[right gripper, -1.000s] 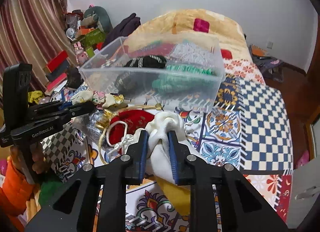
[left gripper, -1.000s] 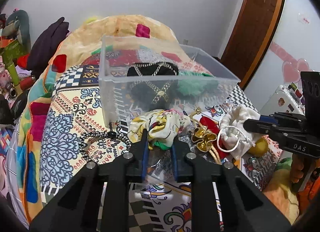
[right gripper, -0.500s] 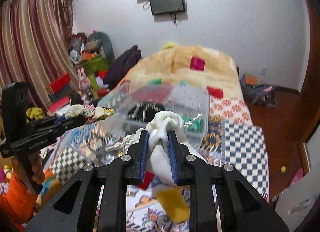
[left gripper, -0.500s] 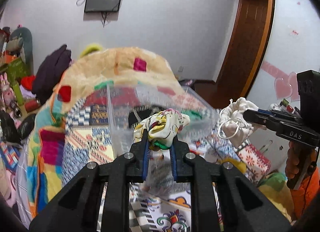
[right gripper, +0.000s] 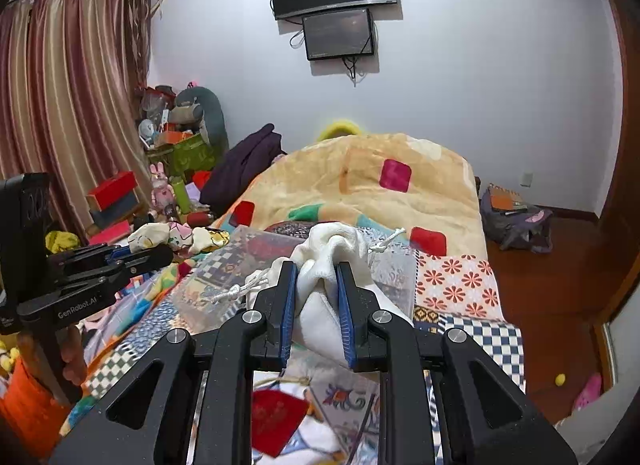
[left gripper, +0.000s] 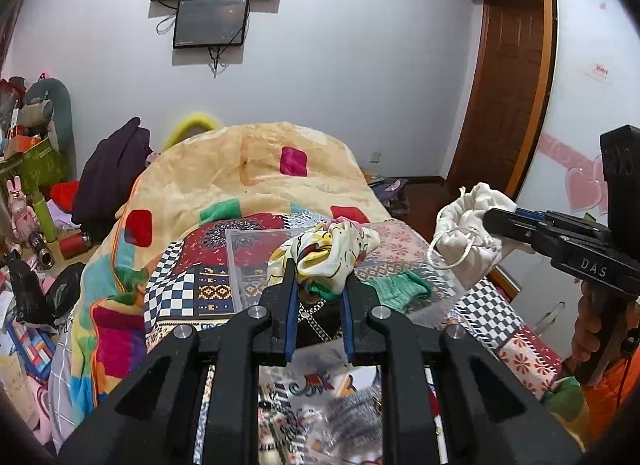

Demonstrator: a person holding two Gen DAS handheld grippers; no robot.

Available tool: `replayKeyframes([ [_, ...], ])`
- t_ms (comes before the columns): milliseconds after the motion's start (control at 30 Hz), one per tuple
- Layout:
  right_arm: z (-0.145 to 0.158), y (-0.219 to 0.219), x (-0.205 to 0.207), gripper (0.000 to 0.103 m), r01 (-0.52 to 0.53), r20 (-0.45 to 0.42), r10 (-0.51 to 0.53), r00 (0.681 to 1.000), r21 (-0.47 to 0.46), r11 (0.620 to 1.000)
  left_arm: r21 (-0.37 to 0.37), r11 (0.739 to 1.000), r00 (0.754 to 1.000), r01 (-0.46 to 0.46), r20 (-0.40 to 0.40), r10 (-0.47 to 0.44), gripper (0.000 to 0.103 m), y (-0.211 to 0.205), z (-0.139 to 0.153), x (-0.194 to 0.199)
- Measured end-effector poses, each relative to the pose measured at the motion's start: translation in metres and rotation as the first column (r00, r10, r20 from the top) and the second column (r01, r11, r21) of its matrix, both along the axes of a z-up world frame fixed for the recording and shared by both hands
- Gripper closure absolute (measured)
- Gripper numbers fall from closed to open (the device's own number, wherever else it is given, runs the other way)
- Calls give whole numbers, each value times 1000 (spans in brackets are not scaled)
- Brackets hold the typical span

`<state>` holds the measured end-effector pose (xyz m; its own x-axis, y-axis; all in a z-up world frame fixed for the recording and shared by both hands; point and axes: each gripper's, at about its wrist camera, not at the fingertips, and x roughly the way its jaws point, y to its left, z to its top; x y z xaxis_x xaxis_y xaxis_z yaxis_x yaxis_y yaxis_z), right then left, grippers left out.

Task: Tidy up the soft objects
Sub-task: 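Lower the pouch into the box with the right tool while the left tool drops the scrunchie in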

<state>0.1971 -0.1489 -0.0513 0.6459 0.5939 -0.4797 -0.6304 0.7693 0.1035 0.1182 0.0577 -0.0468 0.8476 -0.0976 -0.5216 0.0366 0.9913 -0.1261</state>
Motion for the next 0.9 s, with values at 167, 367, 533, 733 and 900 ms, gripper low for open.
replayKeyframes([
  [167,-15,12,19,85,5,-26,-6,1000,-40,999,10,1000,999,-1,-45,2,85,2,-16,26],
  [367,-43,23,41,85,6,-86,-14,996,-89,996,14,1000,993,11,-119,-10,85,2,-44,56],
  [533,-64,31,50,84,-5,-131,-13,991,-137,991,25,999,986,35,-162,-30,85,-5,-61,71],
  [733,-72,37,47,72,-29,-146,2,989,-180,983,9,999,981,53,-185,-50,74,-11,-68,72],
  [900,-60,33,42,49,-17,-116,-3,993,-165,986,-7,999,985,48,-164,-48,56,-10,-58,64],
])
